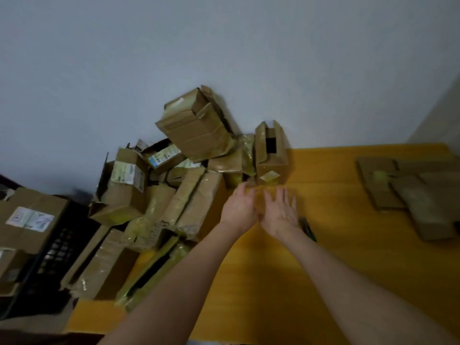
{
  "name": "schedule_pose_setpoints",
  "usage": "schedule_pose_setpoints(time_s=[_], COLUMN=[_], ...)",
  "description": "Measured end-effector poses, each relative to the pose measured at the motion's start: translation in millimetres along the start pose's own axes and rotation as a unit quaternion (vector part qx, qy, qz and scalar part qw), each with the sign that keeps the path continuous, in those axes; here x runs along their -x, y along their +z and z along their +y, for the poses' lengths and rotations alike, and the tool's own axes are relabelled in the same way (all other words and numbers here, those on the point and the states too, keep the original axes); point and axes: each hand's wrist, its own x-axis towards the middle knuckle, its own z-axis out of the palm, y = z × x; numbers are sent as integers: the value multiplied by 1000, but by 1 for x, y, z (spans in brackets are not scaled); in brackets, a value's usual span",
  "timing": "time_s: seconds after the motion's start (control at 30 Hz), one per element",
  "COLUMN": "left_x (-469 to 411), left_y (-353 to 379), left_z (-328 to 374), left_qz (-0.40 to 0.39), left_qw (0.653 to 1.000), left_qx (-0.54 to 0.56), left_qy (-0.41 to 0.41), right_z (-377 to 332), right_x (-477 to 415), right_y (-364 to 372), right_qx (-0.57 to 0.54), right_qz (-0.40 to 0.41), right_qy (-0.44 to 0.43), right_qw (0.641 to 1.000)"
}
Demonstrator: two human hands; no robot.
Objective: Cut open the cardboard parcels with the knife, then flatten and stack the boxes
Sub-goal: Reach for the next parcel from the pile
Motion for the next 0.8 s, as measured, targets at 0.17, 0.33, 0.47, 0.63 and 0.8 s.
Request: schedule_pose_setpoints(time_s=[0.17,0.33,0.47,0.63,0.8], left_x=[15,19,28,46,41], left_y=[-23,-38,-45,-54,-57], left_z=[-55,-96,-123,-148,-151], left_qz=[84,33,-22,-42,-53], left_qw=[996,993,980,976,979], left_qx=[-19,-48,-27,7,62], left_qy=[22,-102,-195,-216,-188], right_z=[-61,-90,-104,-118,-132], right_x=[12,18,20,25,22], right_y=[15,22,27,43,48], right_qx=[-15,-45,-70,-185,-416], right_qz=[-10,-9,-26,-76,-114], right_qy=[7,0,-9,33,133], right_qw=[1000,999,997,979,893])
